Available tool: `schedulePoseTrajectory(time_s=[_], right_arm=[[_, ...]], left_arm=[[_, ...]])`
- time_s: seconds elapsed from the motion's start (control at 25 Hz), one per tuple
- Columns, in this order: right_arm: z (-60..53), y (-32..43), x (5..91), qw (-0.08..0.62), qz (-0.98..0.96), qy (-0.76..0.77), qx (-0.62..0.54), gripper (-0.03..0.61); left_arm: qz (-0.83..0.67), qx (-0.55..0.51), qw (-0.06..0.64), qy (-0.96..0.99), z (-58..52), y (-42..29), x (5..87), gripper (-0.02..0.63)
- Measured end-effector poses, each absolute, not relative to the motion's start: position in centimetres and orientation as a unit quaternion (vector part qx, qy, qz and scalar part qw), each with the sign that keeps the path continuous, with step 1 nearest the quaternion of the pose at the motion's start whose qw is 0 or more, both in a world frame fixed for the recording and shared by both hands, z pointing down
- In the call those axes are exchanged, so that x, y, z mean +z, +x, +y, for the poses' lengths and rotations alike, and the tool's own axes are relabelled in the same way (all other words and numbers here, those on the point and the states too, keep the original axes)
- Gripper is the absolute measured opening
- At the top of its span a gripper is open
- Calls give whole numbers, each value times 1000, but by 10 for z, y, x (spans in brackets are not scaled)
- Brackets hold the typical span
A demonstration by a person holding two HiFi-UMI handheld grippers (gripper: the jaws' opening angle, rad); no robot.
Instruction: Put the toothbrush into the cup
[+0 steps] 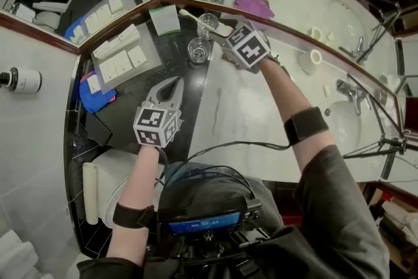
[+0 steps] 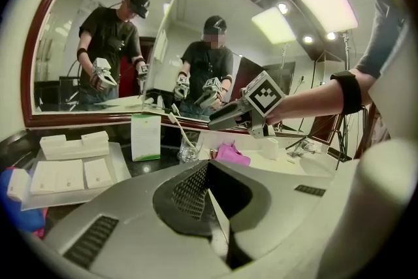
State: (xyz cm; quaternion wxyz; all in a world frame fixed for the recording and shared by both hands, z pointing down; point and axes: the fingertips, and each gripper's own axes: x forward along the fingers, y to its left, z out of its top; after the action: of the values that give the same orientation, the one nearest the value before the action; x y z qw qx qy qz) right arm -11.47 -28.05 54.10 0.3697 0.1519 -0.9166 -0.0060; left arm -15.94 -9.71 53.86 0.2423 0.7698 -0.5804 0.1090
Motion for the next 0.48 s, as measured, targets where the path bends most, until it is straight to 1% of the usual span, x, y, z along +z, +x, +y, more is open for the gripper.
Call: schedulePoseTrajectory(time_s=[0.48], right_arm=[[-311, -164, 586, 391, -914, 106, -33, 216]], left_arm=[[-593, 96, 279, 749, -106, -184, 566, 3]])
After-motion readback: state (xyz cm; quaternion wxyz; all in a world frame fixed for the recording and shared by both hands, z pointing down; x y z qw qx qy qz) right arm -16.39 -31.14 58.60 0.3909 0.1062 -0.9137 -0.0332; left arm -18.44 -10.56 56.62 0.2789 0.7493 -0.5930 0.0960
